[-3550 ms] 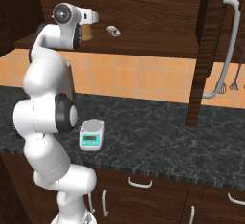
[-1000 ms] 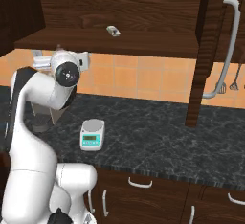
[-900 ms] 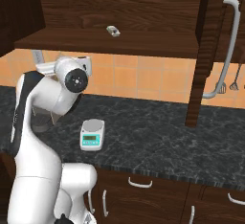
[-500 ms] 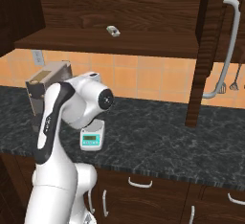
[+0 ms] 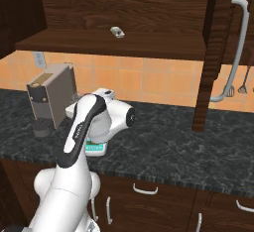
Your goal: Pick the honey bottle and place it on the digital scale for weighing, and close the cabinet.
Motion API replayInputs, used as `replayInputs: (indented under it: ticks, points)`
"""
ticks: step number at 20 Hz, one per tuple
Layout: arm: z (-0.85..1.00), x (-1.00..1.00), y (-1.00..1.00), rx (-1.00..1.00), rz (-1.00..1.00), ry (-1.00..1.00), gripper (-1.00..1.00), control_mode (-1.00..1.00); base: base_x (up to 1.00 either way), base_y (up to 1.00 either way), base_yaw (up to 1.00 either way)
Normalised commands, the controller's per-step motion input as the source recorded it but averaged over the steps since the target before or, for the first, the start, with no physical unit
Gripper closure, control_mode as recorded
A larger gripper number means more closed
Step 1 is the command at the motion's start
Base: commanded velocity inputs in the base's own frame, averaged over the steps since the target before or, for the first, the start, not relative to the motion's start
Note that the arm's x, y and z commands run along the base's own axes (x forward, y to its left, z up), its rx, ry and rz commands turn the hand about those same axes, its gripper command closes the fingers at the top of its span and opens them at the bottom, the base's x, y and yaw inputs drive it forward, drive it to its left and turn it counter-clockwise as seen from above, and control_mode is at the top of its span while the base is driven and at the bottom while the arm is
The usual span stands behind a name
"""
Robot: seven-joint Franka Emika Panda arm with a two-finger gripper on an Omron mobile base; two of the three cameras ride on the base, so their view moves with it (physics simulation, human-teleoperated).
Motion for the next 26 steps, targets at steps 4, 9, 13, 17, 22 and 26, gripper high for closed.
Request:
replayInputs:
  ticks: [4,9,13,17,22,26]
  points:
    - [-0.48,0.01,-0.03,0.0,0.07,0.02,1.0,-1.0,0.0,0.0,0.0]
    - [-0.41,0.12,0.0,0.0,0.04,0.0,1.0,-1.0,0.0,0.0,0.0]
    - [-0.46,0.11,-0.02,0.0,0.03,0.01,1.0,-1.0,0.0,0.0,0.0]
    - [-0.25,0.18,-0.02,0.0,0.0,0.0,1.0,-1.0,0.0,0.0,0.0]
    - [-0.29,0.3,-0.02,0.0,0.0,0.0,1.0,-1.0,0.0,0.0,0.0]
    - [-0.24,0.33,-0.05,0.0,0.0,0.0,1.0,-1.0,0.0,0.0,0.0]
